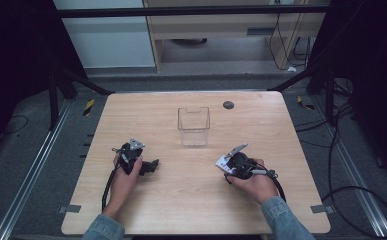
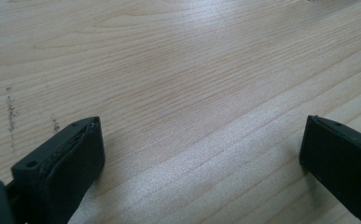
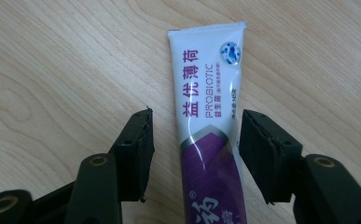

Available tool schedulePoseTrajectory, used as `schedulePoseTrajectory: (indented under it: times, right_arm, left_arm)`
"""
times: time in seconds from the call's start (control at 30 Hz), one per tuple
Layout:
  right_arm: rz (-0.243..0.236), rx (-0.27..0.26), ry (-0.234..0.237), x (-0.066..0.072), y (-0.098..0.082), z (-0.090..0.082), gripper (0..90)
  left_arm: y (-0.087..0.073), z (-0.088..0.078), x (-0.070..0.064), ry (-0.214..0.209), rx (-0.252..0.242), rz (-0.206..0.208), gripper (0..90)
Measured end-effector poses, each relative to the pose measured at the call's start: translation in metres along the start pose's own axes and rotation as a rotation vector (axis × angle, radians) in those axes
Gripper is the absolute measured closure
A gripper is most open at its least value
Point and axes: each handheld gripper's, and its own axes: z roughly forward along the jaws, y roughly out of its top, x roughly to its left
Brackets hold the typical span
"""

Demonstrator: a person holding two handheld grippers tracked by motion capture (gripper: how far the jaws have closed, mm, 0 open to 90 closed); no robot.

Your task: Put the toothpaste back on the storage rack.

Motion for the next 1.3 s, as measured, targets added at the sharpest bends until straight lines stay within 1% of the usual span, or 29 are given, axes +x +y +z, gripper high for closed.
schedulePoseTrajectory:
  times: [0.3,0.43,0.6,0.8,0.93,0.97,1.1,1.13,1.3]
  right_arm:
    - [0.019,0.023,0.005,-0.007,0.002,0.006,54.3]
    - [0.027,0.030,0.009,-0.008,0.003,0.007,54.3]
    - [0.010,0.036,0.003,-0.008,0.004,0.007,56.2]
    - [-0.018,0.049,-0.005,-0.007,0.006,0.006,60.8]
    - [-0.027,0.052,-0.008,-0.008,0.007,0.005,64.8]
    - [-0.024,0.053,-0.010,-0.009,0.007,0.005,67.0]
    - [0.004,0.055,0.008,-0.013,0.007,0.004,69.9]
    - [0.019,0.058,0.011,-0.013,0.007,0.004,70.3]
    - [0.016,0.057,0.014,-0.015,0.008,0.004,72.8]
  left_arm:
    - [0.000,0.000,0.000,0.000,-0.001,-0.001,0.0]
    - [0.000,0.000,0.000,-0.001,0.000,0.000,0.0]
    - [0.000,0.000,0.000,-0.001,0.000,0.000,0.0]
    - [0.000,0.000,0.000,-0.001,0.000,0.000,0.0]
    - [0.000,0.000,0.000,-0.001,0.000,0.000,0.0]
    - [0.000,0.000,0.000,-0.001,0.000,0.000,0.0]
    - [0.000,0.000,0.000,-0.001,0.000,0.000,0.0]
    - [0.000,0.000,0.000,-0.001,-0.001,0.000,0.0]
    - [0.000,0.000,0.000,-0.001,0.000,0.000,0.0]
